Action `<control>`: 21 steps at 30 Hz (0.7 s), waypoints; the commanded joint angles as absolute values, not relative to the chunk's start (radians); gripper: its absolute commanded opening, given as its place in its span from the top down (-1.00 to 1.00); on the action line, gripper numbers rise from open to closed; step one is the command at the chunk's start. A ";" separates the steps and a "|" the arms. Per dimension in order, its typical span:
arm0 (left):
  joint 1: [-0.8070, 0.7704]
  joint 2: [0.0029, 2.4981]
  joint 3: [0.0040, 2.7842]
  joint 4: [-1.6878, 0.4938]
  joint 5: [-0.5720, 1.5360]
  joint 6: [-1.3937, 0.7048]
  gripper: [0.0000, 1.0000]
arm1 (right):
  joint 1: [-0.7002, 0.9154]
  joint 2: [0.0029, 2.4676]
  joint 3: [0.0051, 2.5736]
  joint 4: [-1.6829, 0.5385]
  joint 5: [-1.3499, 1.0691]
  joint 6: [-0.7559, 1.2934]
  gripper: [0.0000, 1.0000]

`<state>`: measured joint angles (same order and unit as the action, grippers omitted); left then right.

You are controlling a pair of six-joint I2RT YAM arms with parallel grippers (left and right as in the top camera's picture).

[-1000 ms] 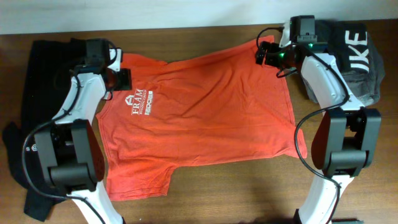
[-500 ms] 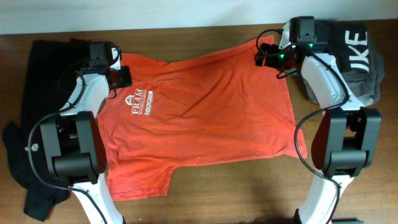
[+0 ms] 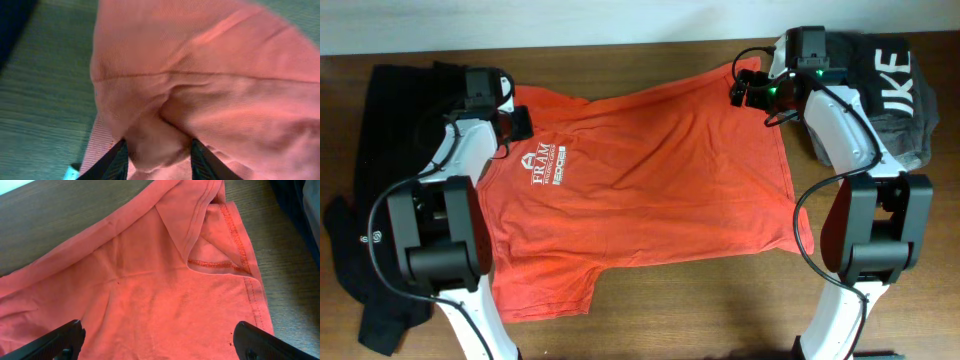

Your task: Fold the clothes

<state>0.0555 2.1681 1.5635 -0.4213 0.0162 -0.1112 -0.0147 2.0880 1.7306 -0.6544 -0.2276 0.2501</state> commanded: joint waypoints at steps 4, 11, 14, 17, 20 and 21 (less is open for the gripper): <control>0.057 2.207 1.572 -0.388 -0.001 -0.164 0.17 | -0.007 2.083 1.737 -0.656 -0.232 0.239 -0.99; 0.055 2.207 1.572 -0.343 -0.001 -0.165 0.57 | -0.007 2.083 1.737 -0.658 -0.232 0.239 -0.98; 0.054 2.204 1.580 -0.326 0.001 -0.165 0.82 | -0.007 2.083 1.737 -0.659 -0.224 0.238 -0.98; 0.054 2.199 1.615 -0.342 0.001 -0.164 0.99 | -0.006 2.083 1.737 -0.664 -0.224 0.213 -0.98; 0.054 2.189 1.657 -0.354 0.001 -0.164 0.99 | -0.007 2.083 1.737 -0.670 -0.224 0.213 -0.98; 0.054 2.187 1.671 -0.354 0.001 -0.164 0.99 | -0.007 2.083 1.737 -0.670 -0.224 0.213 -0.98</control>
